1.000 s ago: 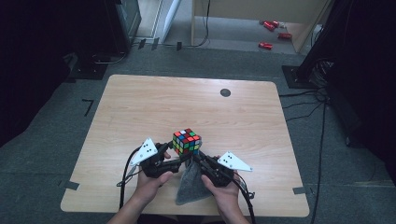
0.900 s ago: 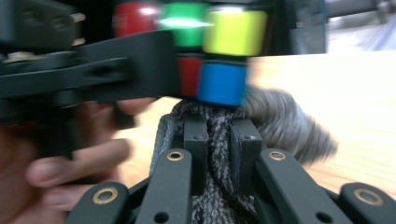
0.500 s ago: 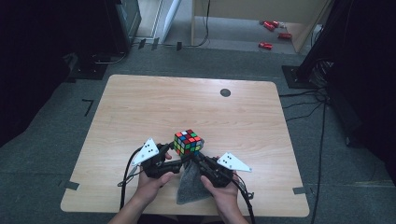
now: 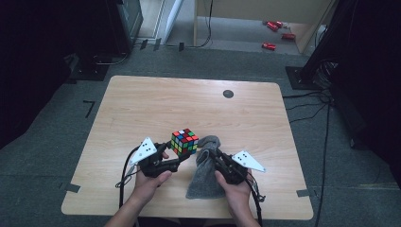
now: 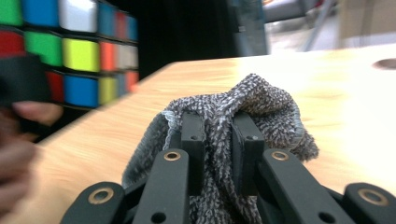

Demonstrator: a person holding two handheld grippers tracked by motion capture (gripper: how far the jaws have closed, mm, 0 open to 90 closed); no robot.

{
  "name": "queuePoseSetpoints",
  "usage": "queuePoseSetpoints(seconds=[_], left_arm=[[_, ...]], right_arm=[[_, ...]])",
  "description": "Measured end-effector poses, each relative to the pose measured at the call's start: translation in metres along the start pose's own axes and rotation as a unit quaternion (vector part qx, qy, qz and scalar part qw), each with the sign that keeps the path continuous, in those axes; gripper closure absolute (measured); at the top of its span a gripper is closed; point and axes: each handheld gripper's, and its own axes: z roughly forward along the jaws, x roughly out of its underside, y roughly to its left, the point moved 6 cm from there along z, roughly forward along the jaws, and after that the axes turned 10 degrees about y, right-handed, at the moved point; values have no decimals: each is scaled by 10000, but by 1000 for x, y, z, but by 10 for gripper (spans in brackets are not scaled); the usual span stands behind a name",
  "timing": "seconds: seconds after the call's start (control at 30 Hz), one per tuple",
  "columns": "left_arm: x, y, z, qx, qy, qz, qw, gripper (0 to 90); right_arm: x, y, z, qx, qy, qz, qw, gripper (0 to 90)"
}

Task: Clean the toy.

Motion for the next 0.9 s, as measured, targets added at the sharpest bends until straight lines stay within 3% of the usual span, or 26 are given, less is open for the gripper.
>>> queuePoseSetpoints(seconds=[0.2, 0.27, 0.37, 0.47, 0.57, 0.67, 0.8, 0.9], left_arm=[[1, 4, 0, -177, 112, 127, 9997, 347], [2, 6, 1, -207, 162, 149, 9995, 347], [4, 7, 1, -236, 221, 172, 9993, 347], [5, 11, 2, -227, 310, 150, 9991, 347], [5, 14, 1, -113, 373, 50, 9992, 347], [2, 16, -1, 69, 484, -64, 9988, 347], [-3, 17, -6, 310, 638, -145, 9974, 347], [-4, 20, -8, 474, 748, -177, 9959, 347]], right_arm=[[4, -27, 0, 619, 536, -220, 9964, 749], [8, -35, 1, 625, 689, -56, 9957, 707], [6, -40, 0, 625, 744, -33, 9953, 605], [-3, -36, -4, 553, 627, -111, 9964, 511], [-13, -27, -8, 423, 412, -453, 9972, 469], [-19, -15, -11, 127, 217, -833, 9962, 453], [-17, 1, -8, -263, 78, -1367, 9902, 410], [-16, 11, -6, -392, -13, -1743, 9839, 371]])
